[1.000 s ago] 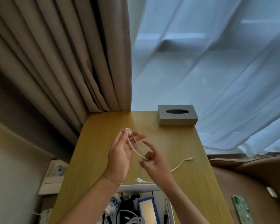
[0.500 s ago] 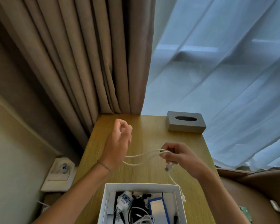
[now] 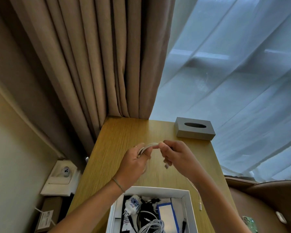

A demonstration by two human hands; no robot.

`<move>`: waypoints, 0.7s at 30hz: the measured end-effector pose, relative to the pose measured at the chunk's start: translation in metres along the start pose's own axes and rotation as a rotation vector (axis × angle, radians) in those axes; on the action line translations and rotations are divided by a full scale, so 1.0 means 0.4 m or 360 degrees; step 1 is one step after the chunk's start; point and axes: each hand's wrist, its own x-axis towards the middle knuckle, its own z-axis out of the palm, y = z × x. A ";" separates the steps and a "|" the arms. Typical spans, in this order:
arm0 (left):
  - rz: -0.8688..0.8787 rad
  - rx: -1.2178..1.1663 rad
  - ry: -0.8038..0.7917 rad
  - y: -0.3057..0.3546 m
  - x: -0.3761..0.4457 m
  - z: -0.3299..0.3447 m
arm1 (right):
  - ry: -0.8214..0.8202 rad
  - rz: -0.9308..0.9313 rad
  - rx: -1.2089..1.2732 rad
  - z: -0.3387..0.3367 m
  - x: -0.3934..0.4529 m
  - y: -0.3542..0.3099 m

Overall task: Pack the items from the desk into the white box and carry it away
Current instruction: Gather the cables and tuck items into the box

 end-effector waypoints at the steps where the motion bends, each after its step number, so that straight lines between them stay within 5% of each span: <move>1: 0.0002 -0.0031 -0.0011 0.003 -0.003 -0.002 | -0.0006 -0.0022 0.0075 0.012 -0.003 0.002; 12: -0.0392 -0.1127 0.0003 0.015 -0.042 -0.006 | 0.0198 0.0056 0.0461 0.167 -0.033 0.033; 16: -0.0515 -0.1395 0.0355 0.012 -0.020 -0.003 | 0.0209 0.0308 0.0474 0.221 -0.057 0.040; 21: -0.0206 -0.0759 0.0758 -0.017 0.017 -0.051 | -0.0074 0.0657 0.0479 0.233 -0.121 0.071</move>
